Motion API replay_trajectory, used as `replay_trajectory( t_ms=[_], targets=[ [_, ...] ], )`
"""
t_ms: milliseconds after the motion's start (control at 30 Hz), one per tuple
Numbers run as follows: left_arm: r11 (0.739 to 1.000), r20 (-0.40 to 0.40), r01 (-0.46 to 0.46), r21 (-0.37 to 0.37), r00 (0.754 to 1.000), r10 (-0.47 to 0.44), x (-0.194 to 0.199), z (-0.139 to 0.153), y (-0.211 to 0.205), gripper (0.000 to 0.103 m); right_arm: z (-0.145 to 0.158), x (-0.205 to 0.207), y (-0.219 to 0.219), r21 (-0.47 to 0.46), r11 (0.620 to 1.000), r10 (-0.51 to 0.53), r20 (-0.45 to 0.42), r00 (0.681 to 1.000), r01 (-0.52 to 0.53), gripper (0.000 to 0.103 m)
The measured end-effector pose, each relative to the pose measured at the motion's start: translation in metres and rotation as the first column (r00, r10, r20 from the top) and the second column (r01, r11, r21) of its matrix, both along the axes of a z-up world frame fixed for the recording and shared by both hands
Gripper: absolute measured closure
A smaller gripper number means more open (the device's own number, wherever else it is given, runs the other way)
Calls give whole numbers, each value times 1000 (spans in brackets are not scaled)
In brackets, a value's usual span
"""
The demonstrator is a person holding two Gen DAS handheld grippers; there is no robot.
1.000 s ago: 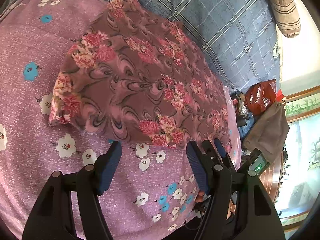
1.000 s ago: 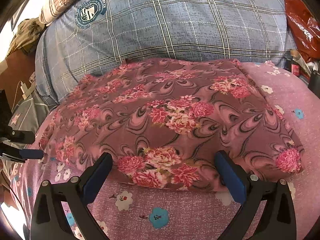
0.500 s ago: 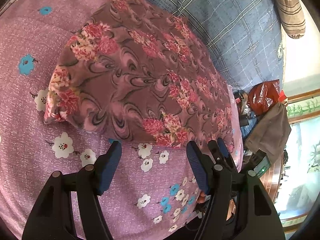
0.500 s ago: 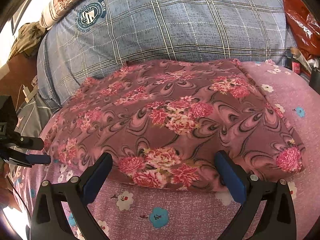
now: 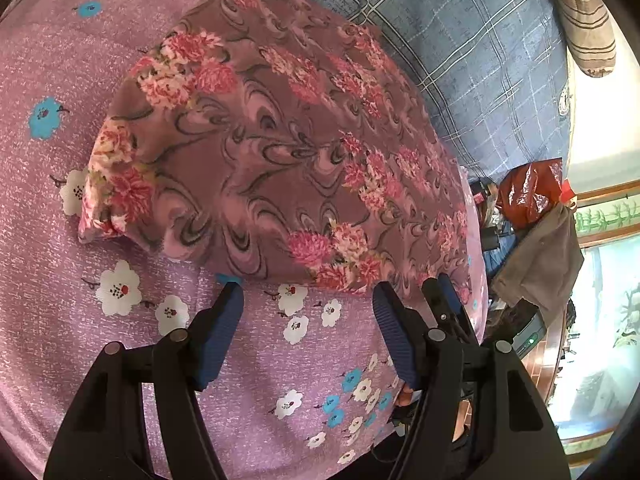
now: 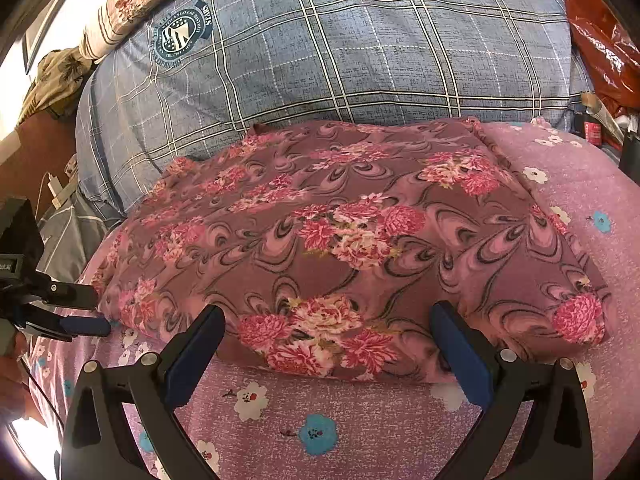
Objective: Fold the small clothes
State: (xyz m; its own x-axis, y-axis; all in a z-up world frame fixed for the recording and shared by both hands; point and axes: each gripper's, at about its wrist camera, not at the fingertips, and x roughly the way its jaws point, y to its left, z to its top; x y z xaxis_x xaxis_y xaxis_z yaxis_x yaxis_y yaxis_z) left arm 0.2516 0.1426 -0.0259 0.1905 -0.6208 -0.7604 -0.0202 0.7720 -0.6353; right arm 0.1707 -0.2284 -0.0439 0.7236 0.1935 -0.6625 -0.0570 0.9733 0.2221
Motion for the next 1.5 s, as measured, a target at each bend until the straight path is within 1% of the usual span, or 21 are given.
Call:
replay_trajectory(
  t_ms=[1500],
  targets=[
    [1000,-23,14,-3,1000,-14,2,-7,-6,37,2,-2,-2,22,1000,-4,7,1000,4,0]
  ],
)
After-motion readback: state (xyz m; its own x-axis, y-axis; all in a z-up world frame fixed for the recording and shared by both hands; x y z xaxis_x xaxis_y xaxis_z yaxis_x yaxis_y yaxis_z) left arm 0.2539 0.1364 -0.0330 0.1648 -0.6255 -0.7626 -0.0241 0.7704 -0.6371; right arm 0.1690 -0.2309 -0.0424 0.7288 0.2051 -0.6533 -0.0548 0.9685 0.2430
